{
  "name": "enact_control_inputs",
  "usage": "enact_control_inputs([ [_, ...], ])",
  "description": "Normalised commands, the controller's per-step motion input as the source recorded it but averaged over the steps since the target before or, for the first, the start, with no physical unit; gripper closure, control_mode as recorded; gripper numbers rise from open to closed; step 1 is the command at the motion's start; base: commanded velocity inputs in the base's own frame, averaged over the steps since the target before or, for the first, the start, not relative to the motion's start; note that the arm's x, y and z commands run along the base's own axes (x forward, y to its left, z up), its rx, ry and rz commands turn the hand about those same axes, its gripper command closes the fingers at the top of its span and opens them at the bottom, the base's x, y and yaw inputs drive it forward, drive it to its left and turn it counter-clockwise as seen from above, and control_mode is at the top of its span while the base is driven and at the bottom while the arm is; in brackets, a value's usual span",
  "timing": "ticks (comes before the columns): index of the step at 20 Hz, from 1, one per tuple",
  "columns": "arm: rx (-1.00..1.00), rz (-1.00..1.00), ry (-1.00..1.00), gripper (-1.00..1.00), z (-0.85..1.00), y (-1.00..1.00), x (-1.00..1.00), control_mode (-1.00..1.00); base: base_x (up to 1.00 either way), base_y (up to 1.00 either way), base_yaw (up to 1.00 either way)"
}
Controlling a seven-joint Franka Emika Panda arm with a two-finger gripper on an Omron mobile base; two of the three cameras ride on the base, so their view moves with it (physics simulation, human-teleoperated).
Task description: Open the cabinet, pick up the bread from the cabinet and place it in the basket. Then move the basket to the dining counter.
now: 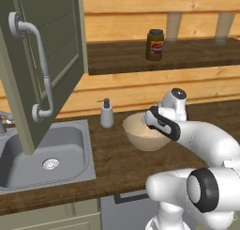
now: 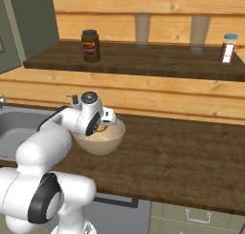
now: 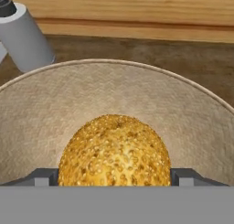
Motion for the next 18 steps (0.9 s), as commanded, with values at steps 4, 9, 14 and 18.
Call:
enact_control_inputs([
  [4,0.00,0.00,0.02,1.00,-0.28,-0.01,0.30,-1.00,0.00,0.00,0.00],
  [9,0.00,0.00,0.01,1.00,-0.44,0.00,0.26,-1.00,0.00,0.00,0.00],
  [14,0.00,0.00,0.03,1.00,-0.46,-0.02,0.29,-1.00,0.00,0.00,0.00],
  [18,0.00,0.00,0.00,-1.00,-0.05,0.00,0.00,-1.00,0.00,0.00,0.00],
])
